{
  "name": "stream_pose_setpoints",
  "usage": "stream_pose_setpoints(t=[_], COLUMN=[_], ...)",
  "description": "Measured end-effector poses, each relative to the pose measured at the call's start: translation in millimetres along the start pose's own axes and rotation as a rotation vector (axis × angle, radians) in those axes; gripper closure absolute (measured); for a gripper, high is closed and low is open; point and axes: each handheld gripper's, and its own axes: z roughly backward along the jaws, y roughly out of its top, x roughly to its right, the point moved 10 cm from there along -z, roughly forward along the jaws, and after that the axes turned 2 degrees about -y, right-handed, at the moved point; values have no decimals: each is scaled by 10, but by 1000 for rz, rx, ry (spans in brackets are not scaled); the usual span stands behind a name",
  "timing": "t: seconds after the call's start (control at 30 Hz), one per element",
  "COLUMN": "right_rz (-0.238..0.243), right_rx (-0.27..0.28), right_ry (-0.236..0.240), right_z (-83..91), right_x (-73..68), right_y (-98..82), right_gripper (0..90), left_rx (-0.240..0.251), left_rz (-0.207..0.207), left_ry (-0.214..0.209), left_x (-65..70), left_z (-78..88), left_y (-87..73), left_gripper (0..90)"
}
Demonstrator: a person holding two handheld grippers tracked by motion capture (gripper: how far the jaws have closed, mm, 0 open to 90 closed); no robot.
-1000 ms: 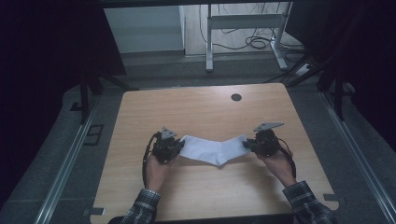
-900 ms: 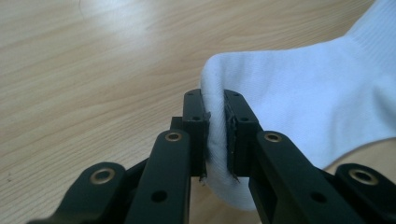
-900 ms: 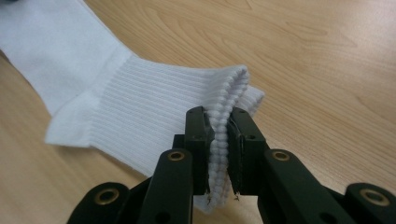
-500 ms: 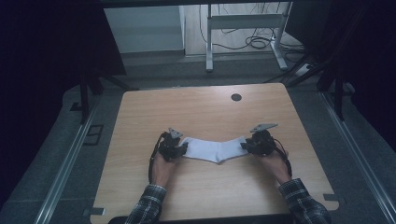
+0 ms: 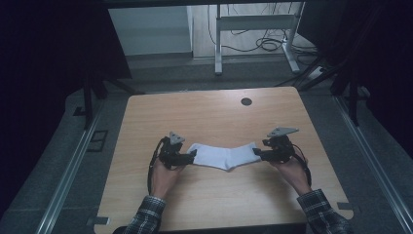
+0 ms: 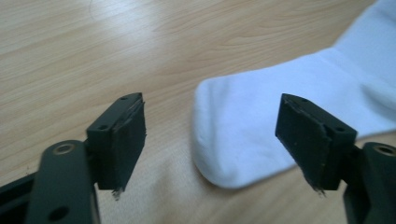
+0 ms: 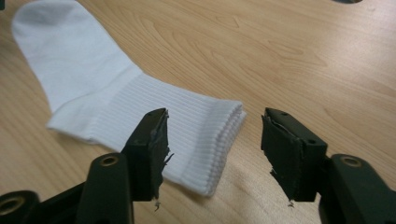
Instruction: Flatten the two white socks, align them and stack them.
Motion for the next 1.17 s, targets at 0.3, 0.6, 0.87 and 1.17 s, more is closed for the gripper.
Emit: stream_pose_setpoints(t=[0.3, 0.6, 0.87, 1.17], right_rz=[37, 45, 63, 93], right_rx=[21, -3, -94, -122], right_ry=[30, 67, 49, 33], right_z=[289, 469, 378, 312], right_x=[-132, -231, -178, -150], right_y=[-62, -378, -797, -969], right_gripper=[325, 218, 143, 120], left_rx=[26, -7, -134, -122], left_rz=[-12, -47, -50, -54], left_ry=[-29, -23, -49, -58], left_x=[105, 163, 192, 204], left_z=[363, 571, 418, 400], left_y=[-163, -628, -1046, -1055], left_gripper=[142, 124, 116, 110])
